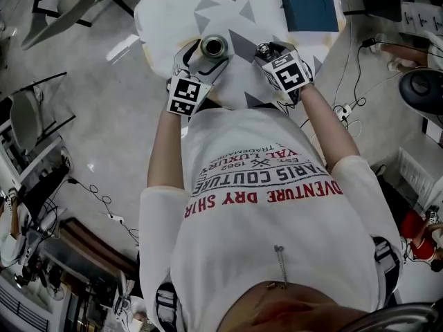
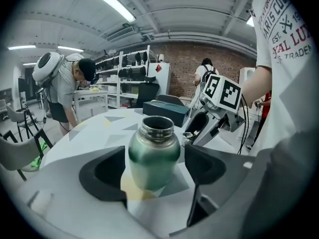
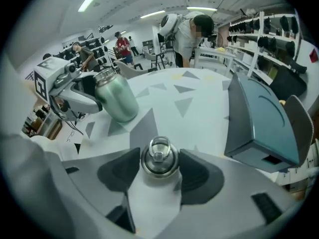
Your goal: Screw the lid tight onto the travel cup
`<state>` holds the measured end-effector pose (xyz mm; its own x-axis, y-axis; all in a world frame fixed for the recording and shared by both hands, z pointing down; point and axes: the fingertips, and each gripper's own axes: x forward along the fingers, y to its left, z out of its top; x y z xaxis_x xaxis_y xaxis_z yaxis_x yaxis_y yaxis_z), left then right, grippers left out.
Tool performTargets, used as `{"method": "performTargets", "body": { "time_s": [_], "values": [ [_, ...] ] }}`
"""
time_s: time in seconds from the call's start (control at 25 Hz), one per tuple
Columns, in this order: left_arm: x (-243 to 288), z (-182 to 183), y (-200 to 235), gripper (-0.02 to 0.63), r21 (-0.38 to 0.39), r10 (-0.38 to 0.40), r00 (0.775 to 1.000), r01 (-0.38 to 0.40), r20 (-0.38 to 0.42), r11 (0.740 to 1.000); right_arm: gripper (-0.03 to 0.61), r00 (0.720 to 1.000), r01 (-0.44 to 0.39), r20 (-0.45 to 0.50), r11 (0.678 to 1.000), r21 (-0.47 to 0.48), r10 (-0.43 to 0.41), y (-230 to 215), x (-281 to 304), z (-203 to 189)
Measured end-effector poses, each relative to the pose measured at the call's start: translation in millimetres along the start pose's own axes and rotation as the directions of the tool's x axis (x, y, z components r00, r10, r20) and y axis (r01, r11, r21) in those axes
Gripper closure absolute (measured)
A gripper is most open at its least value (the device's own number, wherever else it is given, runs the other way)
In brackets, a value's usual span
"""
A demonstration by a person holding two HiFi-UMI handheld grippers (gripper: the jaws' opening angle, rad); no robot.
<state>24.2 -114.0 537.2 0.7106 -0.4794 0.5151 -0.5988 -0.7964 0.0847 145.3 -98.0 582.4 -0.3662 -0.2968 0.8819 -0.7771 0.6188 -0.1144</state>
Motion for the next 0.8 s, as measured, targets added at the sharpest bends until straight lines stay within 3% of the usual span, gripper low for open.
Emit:
{"method": "performTargets", "body": {
  "time_s": [0.16,0.52,0.68,0.8],
  "values": [
    [9.0,-5.4,6.4,0.255,0.008,0.012,1.0,-0.012,0.007,1.0,0.328,1.0,0.019,-0.025,1.0,-0.016,-0.019,-3.2,7.6,0.1],
    [10.1,-4.4,5.5,0.256,0.027,-0.045,0.995,0.043,0.084,0.999,0.333,0.995,-0.017,-0.095,0.998,-0.06,0.012,2.8,5.7,1.3],
    [10.4,-1.9,5.0,0.258,0.051,-0.086,0.99,0.08,0.11,0.995,0.334,0.997,-0.06,-0.054,0.993,-0.101,0.055,8.6,-9.6,21.8],
    [10.2,-2.0,4.1,0.258,0.06,-0.103,0.987,0.096,0.126,0.994,0.336,0.997,-0.08,-0.003,0.98,-0.184,0.081,14.1,-25.8,48.4]
  ]
}}
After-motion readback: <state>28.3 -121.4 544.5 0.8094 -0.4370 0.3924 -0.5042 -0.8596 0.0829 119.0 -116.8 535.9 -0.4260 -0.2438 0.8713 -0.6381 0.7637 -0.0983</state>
